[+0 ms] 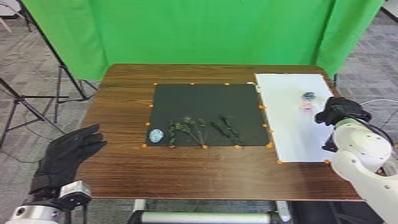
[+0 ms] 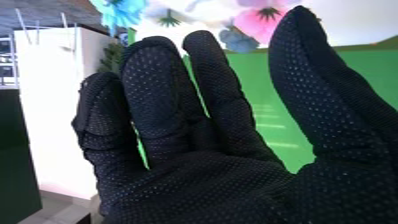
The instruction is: Arrange flowers
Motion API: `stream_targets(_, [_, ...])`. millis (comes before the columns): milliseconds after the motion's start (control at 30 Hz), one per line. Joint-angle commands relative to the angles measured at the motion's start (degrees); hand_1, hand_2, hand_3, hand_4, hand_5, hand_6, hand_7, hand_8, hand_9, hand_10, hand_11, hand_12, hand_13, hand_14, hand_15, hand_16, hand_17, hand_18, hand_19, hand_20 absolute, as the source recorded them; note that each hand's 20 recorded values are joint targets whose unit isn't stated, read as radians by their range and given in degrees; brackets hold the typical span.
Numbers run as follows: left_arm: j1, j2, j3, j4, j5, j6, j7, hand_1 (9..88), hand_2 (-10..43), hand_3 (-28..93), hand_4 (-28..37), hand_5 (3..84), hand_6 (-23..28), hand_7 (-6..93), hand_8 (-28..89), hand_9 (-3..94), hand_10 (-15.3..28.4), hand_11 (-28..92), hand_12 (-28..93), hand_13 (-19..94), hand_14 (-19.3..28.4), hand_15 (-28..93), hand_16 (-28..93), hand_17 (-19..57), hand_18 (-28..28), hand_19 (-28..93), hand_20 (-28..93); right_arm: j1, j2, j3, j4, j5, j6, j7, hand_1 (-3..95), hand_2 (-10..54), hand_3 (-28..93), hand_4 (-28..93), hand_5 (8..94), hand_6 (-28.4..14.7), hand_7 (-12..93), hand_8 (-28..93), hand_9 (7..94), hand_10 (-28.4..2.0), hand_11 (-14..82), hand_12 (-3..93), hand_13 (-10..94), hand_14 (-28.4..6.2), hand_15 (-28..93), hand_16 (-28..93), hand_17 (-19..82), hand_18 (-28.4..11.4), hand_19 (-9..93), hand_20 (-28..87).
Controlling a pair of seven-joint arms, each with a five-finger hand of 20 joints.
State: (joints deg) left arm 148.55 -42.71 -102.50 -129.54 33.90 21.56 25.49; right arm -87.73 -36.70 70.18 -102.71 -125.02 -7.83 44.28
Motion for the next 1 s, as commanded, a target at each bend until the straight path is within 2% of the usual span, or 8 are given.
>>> stream_targets(33, [0.08,-0.02,0.27,0.28,0.0,-0.52,0.15,27.6,4.4,82,-20.1,44.2,12.9,19.7,-11,39.1,21.8,39,10,27,27.9,66,-14,-9.3,22.4,60,9,0.92,-0.75,-1.74,1.72,0.01,-0.57,0.86,33.8,-7.0,85,-26,53.6,-8.9,18,-11,51.0,-19.1,17.2,16.3,61,-11.2,78,15,39,-19.6,93,25])
stream_targets(300, [-0.36,1.19,1.16,0.64,-0.7,-0.22,1.5,27.5,4.4,82,-20.1,44.2,12.9,19.7,-11,39.1,21.8,38,10,27,27.9,66,-14,-9.3,22.4,60,9,4.5,-1.31,-4.99,4.41,-0.35,-0.08,1.15,34.1,-7.1,85,-26,53.6,-8.8,18,-11,51.1,-18.9,17.3,16.3,61,-11.2,78,15,39,-19.7,93,25])
stream_targets(533, [-0.57,1.44,1.01,0.76,-0.71,-0.41,1.5,27.6,4.5,82,-20.0,44.2,12.8,19.7,-11,39.0,21.9,38,10,27,27.9,66,-14,-9.3,22.4,60,9,5.64,-1.3,-7.1,6.18,-1.67,1.63,2.06,35.4,-6.7,84,-27,54.4,-8.2,19,-11,53.5,-17.4,18.7,16.5,63,-10.8,78,14,40,-19.5,93,25])
stream_targets(633, [-0.79,1.35,1.1,0.83,-0.51,-0.6,1.24,27.6,4.5,82,-20.0,44.2,12.8,19.7,-11,39.0,21.8,38,10,27,27.9,66,-14,-9.3,22.4,60,9,5.89,-0.98,-8.51,6.91,-3.38,3.86,2.28,40.3,-5.4,82,-28,59.3,-5.2,21,-12,62.6,-14.1,22.9,16.5,66,-9.1,77,15,42,-19.2,93,25])
stream_targets(667, [-0.67,1.39,1.02,0.82,-0.52,-0.63,1.32,27.6,4.5,82,-20.1,44.1,12.8,19.7,-11,39.0,21.8,38,10,27,27.9,66,-14,-9.3,22.4,60,9,6.06,-1.05,-8.75,7.04,-3.44,3.58,2.37,43.2,-5.7,80,-28,61.8,-4.2,23,-7,66.1,-13.1,23.7,17.6,68,-8.5,76,16,42,-19.1,93,25])
stream_targets(767, [-0.88,1.45,1.07,0.89,-0.5,-0.71,1.21,27.6,4.5,82,-20.1,44.1,12.8,19.8,-11,39.0,21.9,38,10,27,27.9,66,-14,-9.3,22.4,60,9,6.16,-1.03,-9.6,7.59,-4.18,4.32,2.77,51.9,-7.2,74,-28,70.4,-1.7,28,-1,80.3,-8.6,15.7,30.7,72,-6.3,75,18,44,-19.0,93,26])
stream_targets(833, [-1.01,1.5,1.16,0.88,-0.43,-0.75,1.1,27.6,4.5,82,-20.1,44.1,12.8,19.8,-11,39.1,21.9,38,10,27,27.9,66,-14,-9.3,22.4,60,9,6.09,-0.76,-10.13,7.72,-4.87,5.66,2.82,53.9,-7.4,74,-28,75.5,-0.3,28,2,85.1,-7.9,16.9,33.6,75,-5.1,73,20,45,-18.9,93,26])
stream_targets(1000, [-1.1,1.21,1.27,0.97,-0.34,-0.91,0.76,27.7,4.5,82,-20.0,44.1,12.8,19.8,-11,39.1,21.8,38,10,27,27.9,66,-14,-9.3,22.4,60,9,7.47,-0.47,-11.71,7.68,-5.65,8.31,3.31,55.5,-8.3,73,-28,78.7,0.2,27,3,87.8,-7.5,21.8,35.9,78,-4.0,73,20,46,-19.0,93,25])
